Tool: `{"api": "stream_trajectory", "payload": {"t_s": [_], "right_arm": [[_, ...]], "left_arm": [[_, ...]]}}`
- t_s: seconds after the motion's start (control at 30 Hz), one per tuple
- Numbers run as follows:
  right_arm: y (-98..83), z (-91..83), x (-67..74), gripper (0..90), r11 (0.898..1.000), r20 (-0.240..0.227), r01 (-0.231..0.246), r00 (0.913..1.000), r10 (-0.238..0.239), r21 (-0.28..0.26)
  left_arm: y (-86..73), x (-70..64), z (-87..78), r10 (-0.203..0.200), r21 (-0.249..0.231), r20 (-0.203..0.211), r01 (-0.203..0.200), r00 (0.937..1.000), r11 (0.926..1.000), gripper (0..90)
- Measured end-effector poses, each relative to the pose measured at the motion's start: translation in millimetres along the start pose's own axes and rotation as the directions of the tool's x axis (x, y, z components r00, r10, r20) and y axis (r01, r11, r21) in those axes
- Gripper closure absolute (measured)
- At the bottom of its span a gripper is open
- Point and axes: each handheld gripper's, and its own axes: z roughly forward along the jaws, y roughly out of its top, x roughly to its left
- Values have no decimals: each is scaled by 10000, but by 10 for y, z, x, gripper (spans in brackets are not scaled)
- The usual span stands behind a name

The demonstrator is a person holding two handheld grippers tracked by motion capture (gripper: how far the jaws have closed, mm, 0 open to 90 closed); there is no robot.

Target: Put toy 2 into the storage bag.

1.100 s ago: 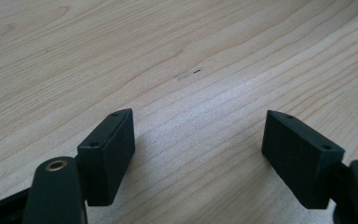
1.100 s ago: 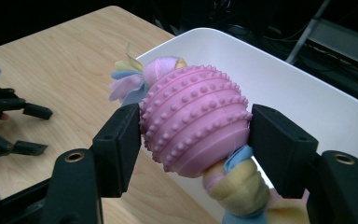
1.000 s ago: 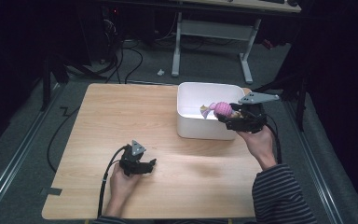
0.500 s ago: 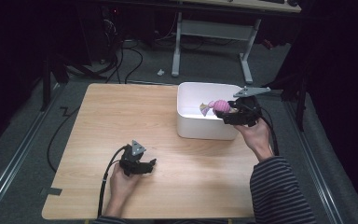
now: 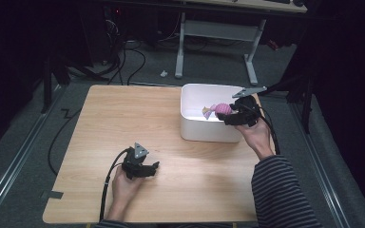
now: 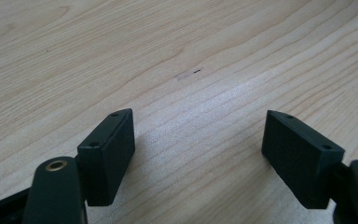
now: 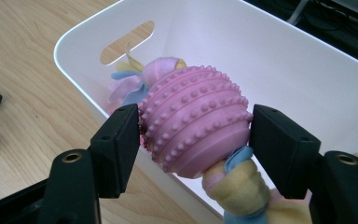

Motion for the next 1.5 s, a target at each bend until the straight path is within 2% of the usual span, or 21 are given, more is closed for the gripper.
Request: {"api": "stream_trajectory", "payload": {"t_s": [0.07, 0.27, 0.5, 0.73, 0.97, 1.07, 1.2, 1.3, 1.43, 1.5], "right_arm": [[-2, 11, 1, 325, 10000, -32, 13, 10000, -13, 21], [-4, -51, 0, 300, 9992, -118, -120, 9999, 116, -379], [-105, -235, 7, 320, 9946, 9, -247, 9997, 250, -1006], [-266, -446, -2, 329, 9868, -59, -436, 9990, 432, -1560], [-459, -633, -9, 339, 9821, -11, -655, 9978, 663, -1766], [-539, -726, -4, 348, 9767, -43, -782, 9969, 790, -1998], [-649, -818, 11, 351, 9752, 99, -818, 9963, 857, -2058], [-739, -882, 13, 353, 9694, 34, -994, 9947, 1028, -2245], [-845, -941, 41, 354, 9728, 340, -891, 9946, 985, -2139], [-903, -973, 58, 356, 9697, 364, -925, 9940, 1033, -2260]], "left_arm": [[0, 0, 0, 0, 1, -1, 0, 10000, 10000, 258], [0, -1, 0, 5, 10, -14, -5, 10000, 10000, 256], [1, -1, 0, 10, 15, -17, -10, 10000, 10000, 256], [0, -1, 0, 8, 6, -8, -8, 10000, 10000, 256], [1, -1, -1, 12, 19, -18, -12, 10000, 10000, 256], [1, -1, 0, 7, 14, -18, -7, 10000, 10000, 256], [1, -1, 0, 5, 11, -18, -5, 10000, 10000, 256], [0, -1, 0, 3, 8, -20, -3, 10000, 10000, 256], [1, -1, 0, 4, 10, -19, -4, 10000, 10000, 256], [0, -1, 0, 5, 10, -20, -5, 10000, 10000, 256]]}}
